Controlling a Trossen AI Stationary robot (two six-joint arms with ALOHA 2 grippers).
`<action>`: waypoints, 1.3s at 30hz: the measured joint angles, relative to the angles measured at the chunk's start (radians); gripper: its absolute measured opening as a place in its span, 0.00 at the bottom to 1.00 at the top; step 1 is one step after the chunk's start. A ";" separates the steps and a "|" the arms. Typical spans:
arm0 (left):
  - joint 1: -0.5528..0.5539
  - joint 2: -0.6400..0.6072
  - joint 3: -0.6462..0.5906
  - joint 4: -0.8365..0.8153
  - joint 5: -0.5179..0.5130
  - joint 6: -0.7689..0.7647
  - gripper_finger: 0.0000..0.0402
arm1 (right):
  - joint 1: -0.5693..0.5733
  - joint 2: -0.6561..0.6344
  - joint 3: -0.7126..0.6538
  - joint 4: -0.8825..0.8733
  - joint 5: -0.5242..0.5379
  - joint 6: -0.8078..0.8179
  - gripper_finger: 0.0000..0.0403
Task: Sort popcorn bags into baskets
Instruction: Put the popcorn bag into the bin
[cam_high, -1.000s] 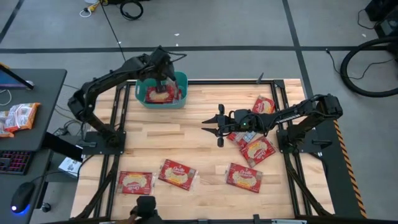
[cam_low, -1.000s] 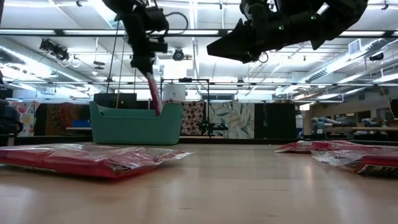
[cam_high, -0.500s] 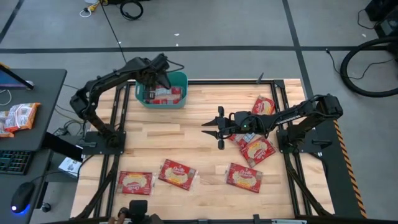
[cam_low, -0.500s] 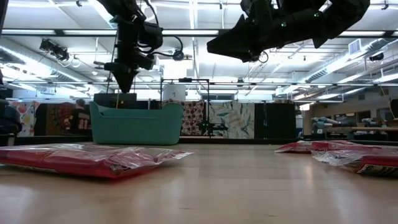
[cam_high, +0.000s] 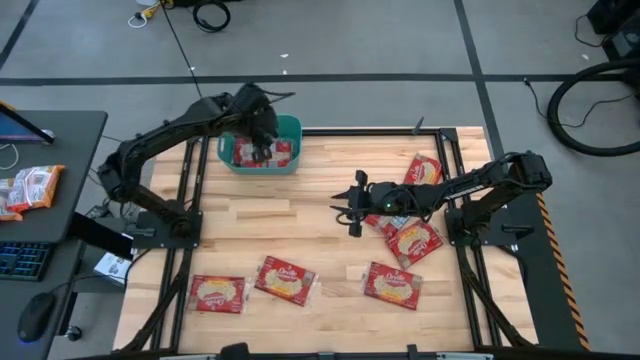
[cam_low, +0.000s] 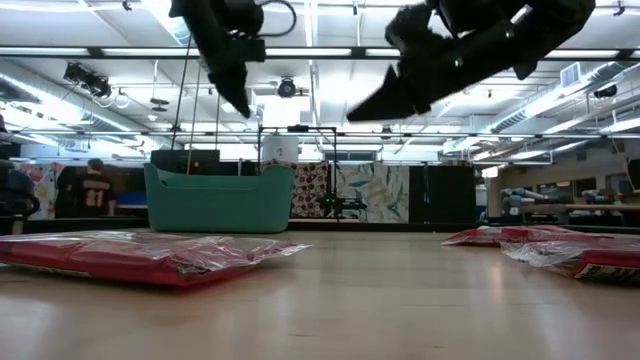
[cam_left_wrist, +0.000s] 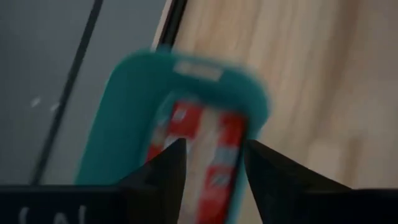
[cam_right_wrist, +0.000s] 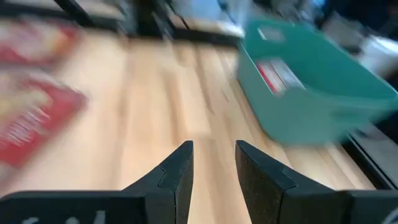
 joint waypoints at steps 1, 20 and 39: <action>-0.009 -0.016 -0.020 0.037 0.027 -0.024 0.39 | 0.000 0.000 0.000 -0.031 0.024 0.001 0.31; -0.273 -0.207 -0.600 0.949 0.025 -0.165 0.37 | 0.075 0.003 0.128 -0.657 0.103 0.384 0.31; -0.290 -0.346 -0.777 1.130 -0.010 -0.226 0.37 | 0.153 0.304 0.407 -1.052 0.122 0.483 0.49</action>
